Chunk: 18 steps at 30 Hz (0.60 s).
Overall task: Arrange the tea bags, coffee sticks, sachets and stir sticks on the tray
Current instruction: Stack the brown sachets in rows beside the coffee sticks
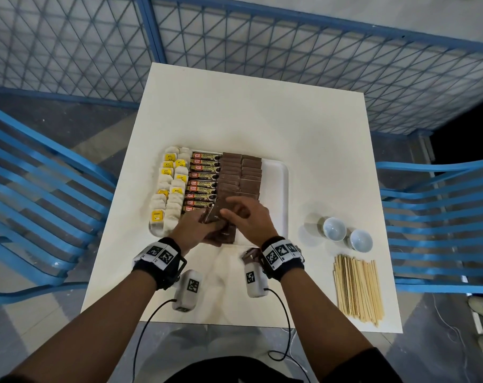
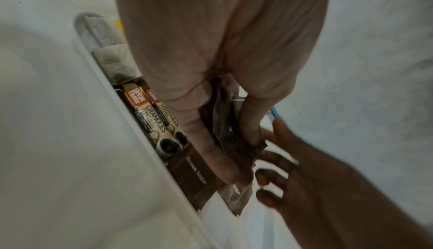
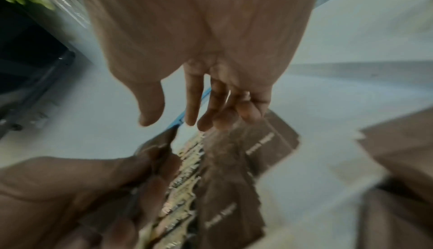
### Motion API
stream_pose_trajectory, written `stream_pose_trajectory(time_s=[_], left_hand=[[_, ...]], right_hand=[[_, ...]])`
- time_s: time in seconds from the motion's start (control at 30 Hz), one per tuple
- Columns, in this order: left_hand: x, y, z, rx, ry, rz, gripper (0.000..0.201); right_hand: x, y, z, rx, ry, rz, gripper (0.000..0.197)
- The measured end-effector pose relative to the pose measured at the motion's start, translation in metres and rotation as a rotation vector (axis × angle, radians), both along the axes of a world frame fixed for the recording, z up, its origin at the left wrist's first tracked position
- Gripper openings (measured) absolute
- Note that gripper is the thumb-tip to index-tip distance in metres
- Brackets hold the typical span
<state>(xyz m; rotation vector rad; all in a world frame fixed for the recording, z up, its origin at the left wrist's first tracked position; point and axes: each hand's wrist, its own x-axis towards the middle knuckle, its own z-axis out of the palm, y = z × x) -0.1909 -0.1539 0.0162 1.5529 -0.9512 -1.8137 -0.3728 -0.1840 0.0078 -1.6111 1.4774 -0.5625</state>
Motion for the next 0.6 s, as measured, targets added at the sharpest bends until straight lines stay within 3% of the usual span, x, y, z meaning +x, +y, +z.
stream_pose_trajectory(time_s=[0.13,0.27,0.37,0.5,0.6], left_hand=[[0.001,0.0,0.006,0.001,-0.043,-0.096,0.02],[0.001,-0.002,0.002,-0.007,-0.112,0.042,0.013],[0.0,-0.006,-0.003,-0.056,-0.198,0.196,0.002],[-0.001,-0.005,-0.005,-0.08,-0.23,0.157,0.006],[-0.003,-0.003,-0.003,-0.094,-0.235,0.13,0.008]], right_hand=[[0.004,-0.008,0.01,0.022,-0.003,0.191,0.016],[-0.005,-0.007,0.001,0.065,-0.033,0.003,0.006],[-0.009,-0.002,-0.004,0.121,-0.007,0.014,0.009],[-0.006,0.0,-0.002,0.096,0.031,0.077,0.022],[-0.003,-0.003,0.002,0.04,0.045,0.056,0.014]])
